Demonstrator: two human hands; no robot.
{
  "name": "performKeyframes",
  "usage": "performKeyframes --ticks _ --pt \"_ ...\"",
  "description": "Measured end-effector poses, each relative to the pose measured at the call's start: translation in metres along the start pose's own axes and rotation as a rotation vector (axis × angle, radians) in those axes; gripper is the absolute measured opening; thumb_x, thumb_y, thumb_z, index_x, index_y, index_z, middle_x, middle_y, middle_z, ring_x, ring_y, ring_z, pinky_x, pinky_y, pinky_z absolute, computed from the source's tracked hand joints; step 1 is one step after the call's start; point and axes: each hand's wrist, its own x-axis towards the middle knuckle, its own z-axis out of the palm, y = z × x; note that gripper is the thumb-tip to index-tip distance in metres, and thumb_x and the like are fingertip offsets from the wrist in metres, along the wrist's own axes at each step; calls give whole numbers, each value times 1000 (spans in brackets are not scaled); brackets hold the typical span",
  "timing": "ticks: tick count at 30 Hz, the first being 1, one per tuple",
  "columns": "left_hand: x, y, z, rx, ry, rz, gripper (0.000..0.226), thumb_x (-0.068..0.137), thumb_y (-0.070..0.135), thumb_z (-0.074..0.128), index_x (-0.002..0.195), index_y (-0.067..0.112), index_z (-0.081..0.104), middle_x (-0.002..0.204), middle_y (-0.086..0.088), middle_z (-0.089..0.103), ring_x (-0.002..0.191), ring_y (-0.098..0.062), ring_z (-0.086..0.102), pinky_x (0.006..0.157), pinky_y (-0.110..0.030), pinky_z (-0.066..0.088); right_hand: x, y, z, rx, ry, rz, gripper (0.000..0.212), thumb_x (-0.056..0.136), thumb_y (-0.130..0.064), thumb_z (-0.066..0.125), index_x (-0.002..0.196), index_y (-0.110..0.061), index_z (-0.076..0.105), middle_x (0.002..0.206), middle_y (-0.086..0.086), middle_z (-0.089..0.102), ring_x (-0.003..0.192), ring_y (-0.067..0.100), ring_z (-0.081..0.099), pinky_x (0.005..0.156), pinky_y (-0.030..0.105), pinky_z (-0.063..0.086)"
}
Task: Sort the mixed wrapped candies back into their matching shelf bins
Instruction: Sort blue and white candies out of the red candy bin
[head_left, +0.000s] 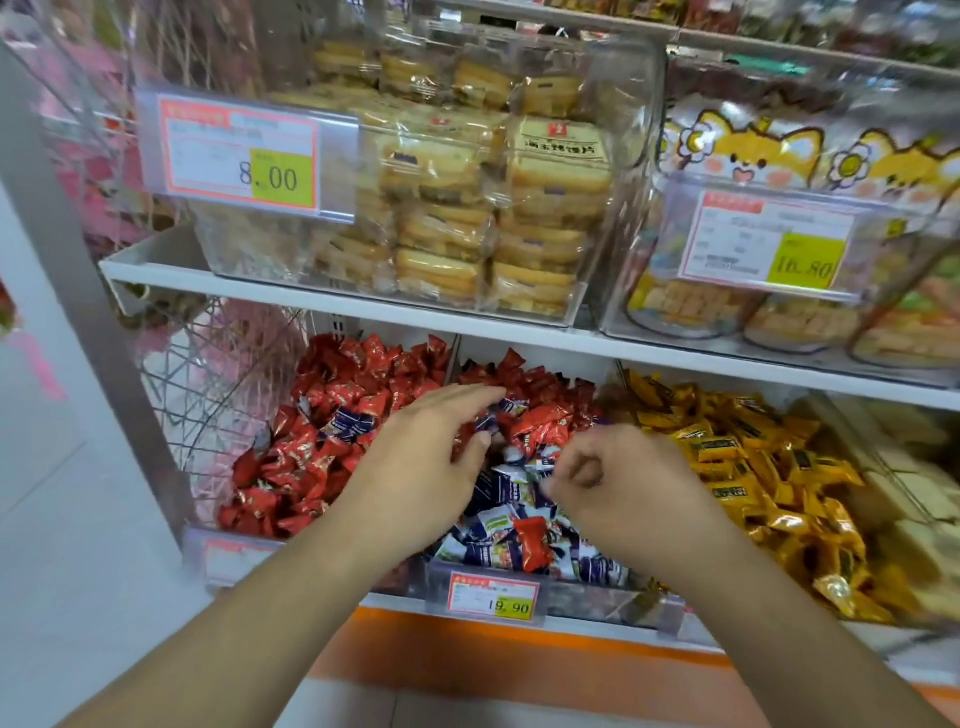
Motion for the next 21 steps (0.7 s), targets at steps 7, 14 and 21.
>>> performKeyframes --ticks 7,14,21 --pt "-8 -18 -19 80 34 -15 34 100 21 61 131 34 64 136 22 58 127 2 50 100 6 21 -10 -18 28 -322 -80 9 35 81 -49 78 86 -24 55 75 -3 63 69 22 65 64 40 61" --pt "-22 -61 -70 197 133 -137 32 95 18 63 123 31 68 128 18 60 115 -3 57 84 4 25 -3 -38 13 -16 54 -22 20 88 -40 77 76 -32 63 67 -12 68 63 3 64 63 32 59" --pt "-25 -99 -100 229 193 -258 36 98 16 61 131 28 66 139 8 61 123 -14 57 88 -10 31 14 -100 40 251 12 -286 12 97 -47 65 107 -42 68 97 -27 68 89 0 66 70 15 52"
